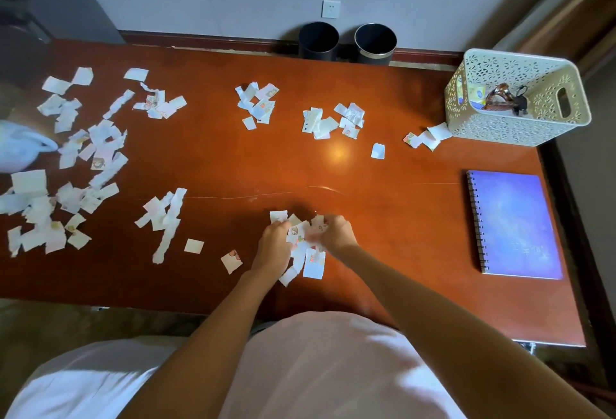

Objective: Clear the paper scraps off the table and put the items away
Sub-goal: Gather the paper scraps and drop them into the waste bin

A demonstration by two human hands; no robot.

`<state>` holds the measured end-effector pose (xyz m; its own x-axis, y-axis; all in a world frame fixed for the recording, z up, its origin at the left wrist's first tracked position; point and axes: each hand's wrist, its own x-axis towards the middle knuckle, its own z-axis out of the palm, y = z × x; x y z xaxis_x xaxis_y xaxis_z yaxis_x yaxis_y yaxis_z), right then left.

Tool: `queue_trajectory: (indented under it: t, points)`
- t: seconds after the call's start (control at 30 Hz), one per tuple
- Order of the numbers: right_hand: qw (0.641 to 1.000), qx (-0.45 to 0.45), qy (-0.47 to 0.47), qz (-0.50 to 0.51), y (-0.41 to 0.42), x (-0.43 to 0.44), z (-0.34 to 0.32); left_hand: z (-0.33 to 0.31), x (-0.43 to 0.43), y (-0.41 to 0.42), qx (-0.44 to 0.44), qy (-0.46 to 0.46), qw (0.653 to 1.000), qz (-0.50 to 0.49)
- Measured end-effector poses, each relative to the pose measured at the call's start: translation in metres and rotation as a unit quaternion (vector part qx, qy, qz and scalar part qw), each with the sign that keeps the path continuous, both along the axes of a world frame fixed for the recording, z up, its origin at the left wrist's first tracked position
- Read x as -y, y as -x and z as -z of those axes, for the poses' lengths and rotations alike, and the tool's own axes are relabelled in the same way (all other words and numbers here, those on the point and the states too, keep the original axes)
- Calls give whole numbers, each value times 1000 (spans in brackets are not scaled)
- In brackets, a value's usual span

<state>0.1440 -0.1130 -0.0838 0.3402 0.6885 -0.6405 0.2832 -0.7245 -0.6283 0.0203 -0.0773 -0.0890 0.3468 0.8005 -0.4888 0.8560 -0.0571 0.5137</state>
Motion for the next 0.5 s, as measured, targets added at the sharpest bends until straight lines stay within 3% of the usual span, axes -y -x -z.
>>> queue_trajectory:
  t: [0.17,0.5]
  points:
    - [998,-62,-7,20,-15,-1,-5,-6,-11,-11,25,-10,1000,0]
    - [989,26,-44,140,-49,0,-16,-41,-43,-34,79,-42,994,-67]
